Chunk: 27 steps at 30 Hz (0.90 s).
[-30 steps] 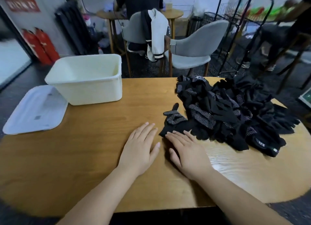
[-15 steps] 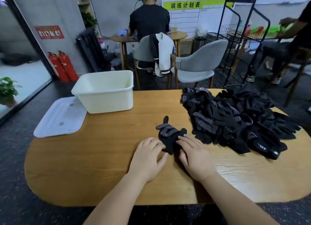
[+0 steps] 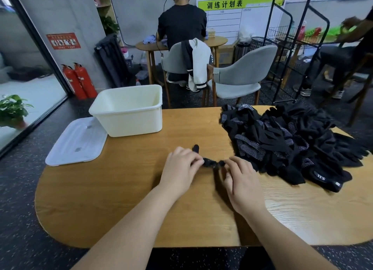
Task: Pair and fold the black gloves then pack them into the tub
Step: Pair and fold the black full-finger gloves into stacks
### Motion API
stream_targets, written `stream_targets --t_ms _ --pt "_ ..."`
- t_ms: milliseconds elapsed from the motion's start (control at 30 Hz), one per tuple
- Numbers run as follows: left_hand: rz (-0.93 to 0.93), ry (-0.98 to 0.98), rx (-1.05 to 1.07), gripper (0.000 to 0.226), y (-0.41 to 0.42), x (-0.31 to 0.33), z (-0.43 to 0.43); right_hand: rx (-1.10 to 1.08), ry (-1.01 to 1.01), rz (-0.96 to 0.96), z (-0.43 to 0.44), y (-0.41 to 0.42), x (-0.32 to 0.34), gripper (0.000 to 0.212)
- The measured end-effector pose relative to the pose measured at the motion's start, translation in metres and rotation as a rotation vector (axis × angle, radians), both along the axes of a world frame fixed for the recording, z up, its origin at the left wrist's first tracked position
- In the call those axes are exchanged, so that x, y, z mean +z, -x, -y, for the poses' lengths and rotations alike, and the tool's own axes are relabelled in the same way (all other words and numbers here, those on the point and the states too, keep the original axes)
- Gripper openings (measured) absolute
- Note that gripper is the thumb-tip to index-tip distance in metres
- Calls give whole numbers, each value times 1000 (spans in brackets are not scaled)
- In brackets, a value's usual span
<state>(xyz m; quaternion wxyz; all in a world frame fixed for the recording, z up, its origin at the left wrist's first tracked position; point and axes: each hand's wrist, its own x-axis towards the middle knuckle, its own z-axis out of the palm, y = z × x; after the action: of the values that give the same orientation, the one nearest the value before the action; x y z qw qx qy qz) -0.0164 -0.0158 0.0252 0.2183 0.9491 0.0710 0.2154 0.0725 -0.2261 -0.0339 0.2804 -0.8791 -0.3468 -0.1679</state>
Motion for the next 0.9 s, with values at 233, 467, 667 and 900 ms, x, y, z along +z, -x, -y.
stream_targets --t_ms 233,467,667,900 --pt "13 145 54 18 -38 100 -33 -87 1 -51 -1 1 3 49" --pt "170 217 183 18 -47 141 -45 -103 19 -67 -2 2 2 49" --pt "378 1020 351 19 -42 105 -54 -96 13 -63 -2 2 3 46" --pt "-235 406 707 29 17 -31 -38 -98 42 -56 -4 0 1 47"
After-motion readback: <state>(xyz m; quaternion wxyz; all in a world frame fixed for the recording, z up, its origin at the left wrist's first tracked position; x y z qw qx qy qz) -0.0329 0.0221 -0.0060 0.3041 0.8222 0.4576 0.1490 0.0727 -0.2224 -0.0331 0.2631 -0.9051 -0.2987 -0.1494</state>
